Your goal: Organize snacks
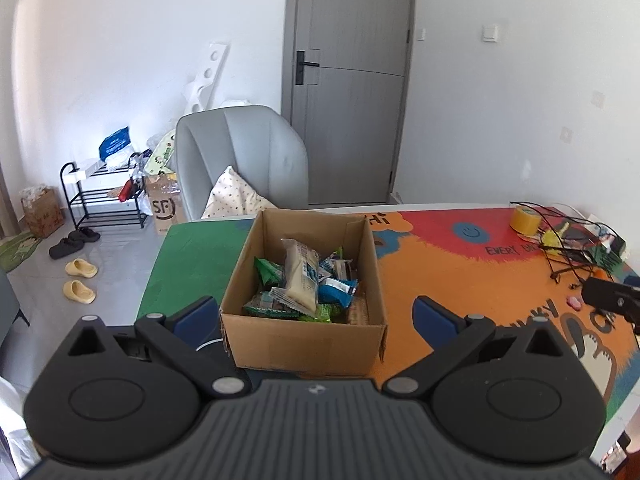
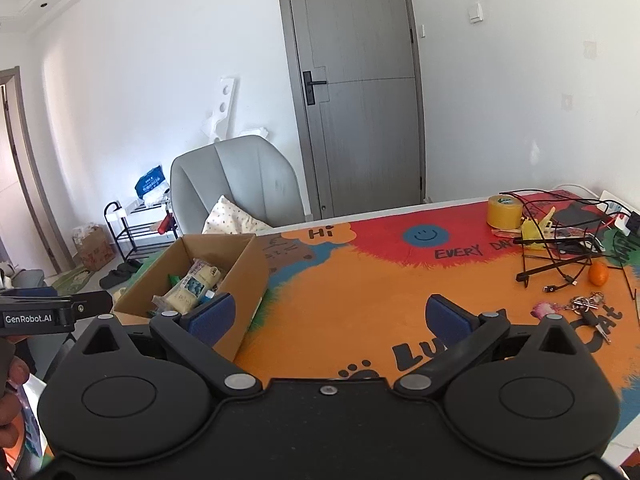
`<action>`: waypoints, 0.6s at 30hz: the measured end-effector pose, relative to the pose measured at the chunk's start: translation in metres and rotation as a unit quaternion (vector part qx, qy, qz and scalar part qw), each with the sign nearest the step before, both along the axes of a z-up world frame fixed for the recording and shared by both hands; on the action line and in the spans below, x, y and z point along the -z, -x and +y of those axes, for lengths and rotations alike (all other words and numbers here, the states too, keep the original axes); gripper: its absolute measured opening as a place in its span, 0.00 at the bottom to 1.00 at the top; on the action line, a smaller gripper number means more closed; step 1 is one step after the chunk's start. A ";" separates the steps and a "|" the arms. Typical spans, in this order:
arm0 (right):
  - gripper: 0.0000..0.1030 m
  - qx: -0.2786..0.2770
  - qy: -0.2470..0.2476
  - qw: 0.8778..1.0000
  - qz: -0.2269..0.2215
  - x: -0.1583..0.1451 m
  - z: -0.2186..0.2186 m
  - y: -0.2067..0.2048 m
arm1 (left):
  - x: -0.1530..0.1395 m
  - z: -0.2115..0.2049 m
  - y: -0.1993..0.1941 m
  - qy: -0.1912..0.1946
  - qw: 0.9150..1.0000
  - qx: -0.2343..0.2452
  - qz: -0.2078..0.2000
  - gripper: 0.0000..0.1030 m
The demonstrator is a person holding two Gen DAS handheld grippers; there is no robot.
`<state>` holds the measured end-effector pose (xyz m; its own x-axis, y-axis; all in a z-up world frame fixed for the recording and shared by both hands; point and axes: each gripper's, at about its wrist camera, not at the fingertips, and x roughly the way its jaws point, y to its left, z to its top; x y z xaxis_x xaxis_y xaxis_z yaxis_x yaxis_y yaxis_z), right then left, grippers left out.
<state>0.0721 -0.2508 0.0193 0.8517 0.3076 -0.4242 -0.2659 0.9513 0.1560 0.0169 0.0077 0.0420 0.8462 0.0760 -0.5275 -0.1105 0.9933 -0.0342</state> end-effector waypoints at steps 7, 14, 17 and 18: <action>1.00 0.010 0.000 1.000 0.010 -0.008 -0.003 0.014 | -0.005 -0.001 0.016 -0.014 1.000 0.018 -0.001 1.00; 1.00 0.021 0.005 1.000 0.005 -0.011 -0.011 0.027 | -0.005 0.001 0.026 -0.018 1.000 0.020 -0.002 1.00; 1.00 0.025 0.013 1.000 0.002 -0.013 -0.012 0.032 | -0.005 0.001 0.027 -0.019 1.000 0.022 0.001 1.00; 1.00 0.024 0.015 1.000 0.000 -0.014 -0.012 0.034 | -0.005 0.000 0.028 -0.021 0.999 0.023 0.001 1.00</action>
<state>0.0376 -0.2629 0.0335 0.8658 0.2530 -0.4317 -0.2191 0.9673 0.1277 -0.0111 0.0078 0.0473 0.8486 0.0592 -0.5257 -0.0642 0.9979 0.0087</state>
